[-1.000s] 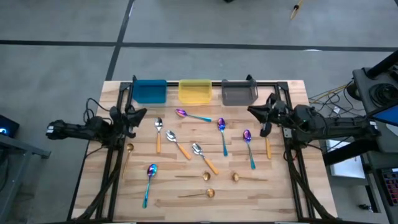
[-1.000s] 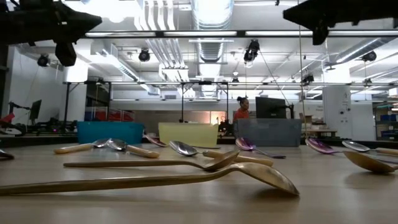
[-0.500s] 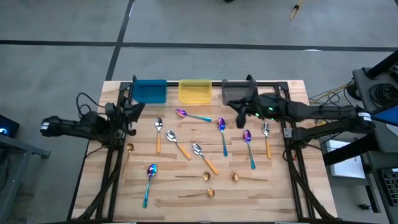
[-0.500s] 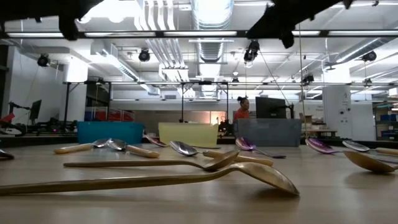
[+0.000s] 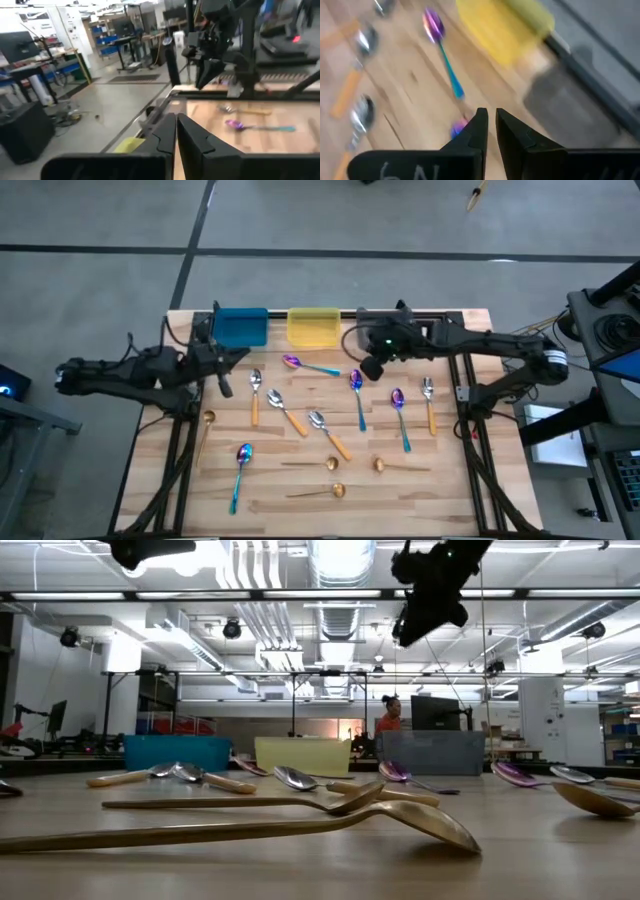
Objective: Sort silverware by color (type)
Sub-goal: Put the yellow spoon into the black bin
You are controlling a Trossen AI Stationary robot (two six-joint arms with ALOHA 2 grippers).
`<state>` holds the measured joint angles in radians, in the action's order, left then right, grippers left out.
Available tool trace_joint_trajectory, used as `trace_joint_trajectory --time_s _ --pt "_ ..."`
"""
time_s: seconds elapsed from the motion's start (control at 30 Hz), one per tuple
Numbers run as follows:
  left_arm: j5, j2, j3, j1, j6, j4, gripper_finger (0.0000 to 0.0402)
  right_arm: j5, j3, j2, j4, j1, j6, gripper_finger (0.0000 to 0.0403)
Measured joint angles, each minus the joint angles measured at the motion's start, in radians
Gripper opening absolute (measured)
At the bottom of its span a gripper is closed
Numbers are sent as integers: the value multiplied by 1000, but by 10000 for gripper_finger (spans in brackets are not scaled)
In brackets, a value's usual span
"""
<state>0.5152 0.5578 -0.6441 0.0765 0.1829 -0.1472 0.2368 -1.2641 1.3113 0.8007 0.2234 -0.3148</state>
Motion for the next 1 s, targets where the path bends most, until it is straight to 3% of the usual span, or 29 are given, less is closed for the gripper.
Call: trace_joint_trajectory --time_s 0.2,0.37,0.63,1.0 --pt "0 82 -29 -45 43 -2 0 -4 -74 74 337 23 -157 28" --pt "0 146 -15 -90 40 27 0 -10 -8 65 518 53 -315 28" --pt "136 220 -3 -179 -40 52 0 -219 220 -114 546 59 -516 28" --pt "150 303 -86 -229 91 117 0 -209 399 -287 465 61 -601 28"
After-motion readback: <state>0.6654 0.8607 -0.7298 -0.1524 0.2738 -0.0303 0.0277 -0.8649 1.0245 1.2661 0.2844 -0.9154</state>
